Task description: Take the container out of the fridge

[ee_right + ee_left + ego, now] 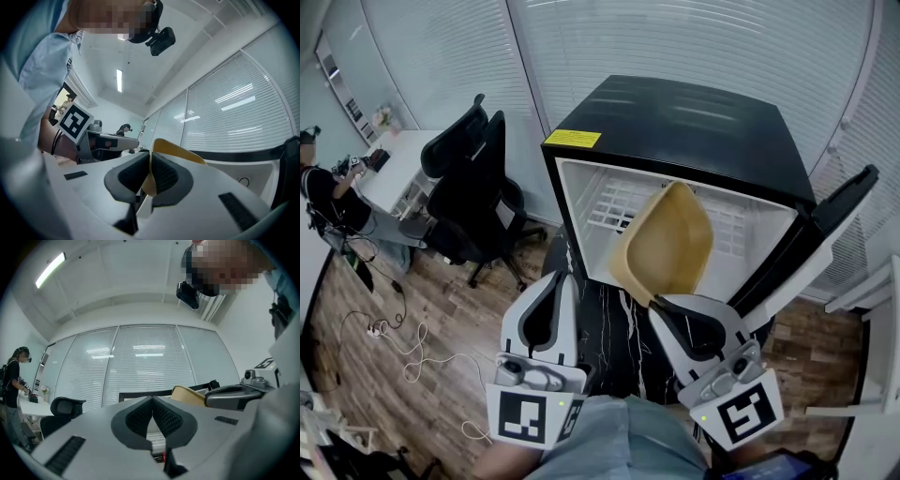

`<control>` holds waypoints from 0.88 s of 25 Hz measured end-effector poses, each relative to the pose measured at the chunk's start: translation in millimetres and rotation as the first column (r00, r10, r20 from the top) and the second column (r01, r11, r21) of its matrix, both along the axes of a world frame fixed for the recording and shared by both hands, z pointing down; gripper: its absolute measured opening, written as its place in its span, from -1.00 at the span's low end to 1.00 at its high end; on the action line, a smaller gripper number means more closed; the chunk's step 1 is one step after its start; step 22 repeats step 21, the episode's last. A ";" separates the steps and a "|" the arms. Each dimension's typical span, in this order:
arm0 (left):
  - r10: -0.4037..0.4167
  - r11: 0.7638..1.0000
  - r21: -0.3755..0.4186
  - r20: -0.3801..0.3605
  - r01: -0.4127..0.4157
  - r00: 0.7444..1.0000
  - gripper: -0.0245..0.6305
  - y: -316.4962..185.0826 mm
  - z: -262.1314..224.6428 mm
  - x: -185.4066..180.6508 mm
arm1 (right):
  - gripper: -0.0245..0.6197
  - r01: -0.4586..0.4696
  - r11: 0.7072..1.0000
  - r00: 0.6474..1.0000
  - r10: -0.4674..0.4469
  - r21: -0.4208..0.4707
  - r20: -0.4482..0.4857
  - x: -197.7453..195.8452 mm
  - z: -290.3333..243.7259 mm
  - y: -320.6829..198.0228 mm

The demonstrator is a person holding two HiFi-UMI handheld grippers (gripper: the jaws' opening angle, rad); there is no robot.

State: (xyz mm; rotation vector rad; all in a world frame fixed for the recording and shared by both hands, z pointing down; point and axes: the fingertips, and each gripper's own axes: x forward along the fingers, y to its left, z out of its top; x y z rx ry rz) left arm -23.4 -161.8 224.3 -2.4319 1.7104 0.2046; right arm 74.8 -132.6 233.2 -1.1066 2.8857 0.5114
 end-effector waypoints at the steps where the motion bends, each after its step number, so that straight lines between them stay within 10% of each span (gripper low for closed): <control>1: -0.001 1.000 -0.001 0.000 0.001 1.000 -0.88 0.0 0.5 -0.1 | -0.83 0.002 1.000 1.000 -0.002 0.000 0.001 -0.4 0.1 -0.2; 22: 0.006 1.000 -0.018 0.001 -0.006 1.000 -0.88 -4.4 7.6 -0.1 | -0.83 0.008 1.000 1.000 -0.008 -0.004 -0.008 -4.1 4.6 -2.0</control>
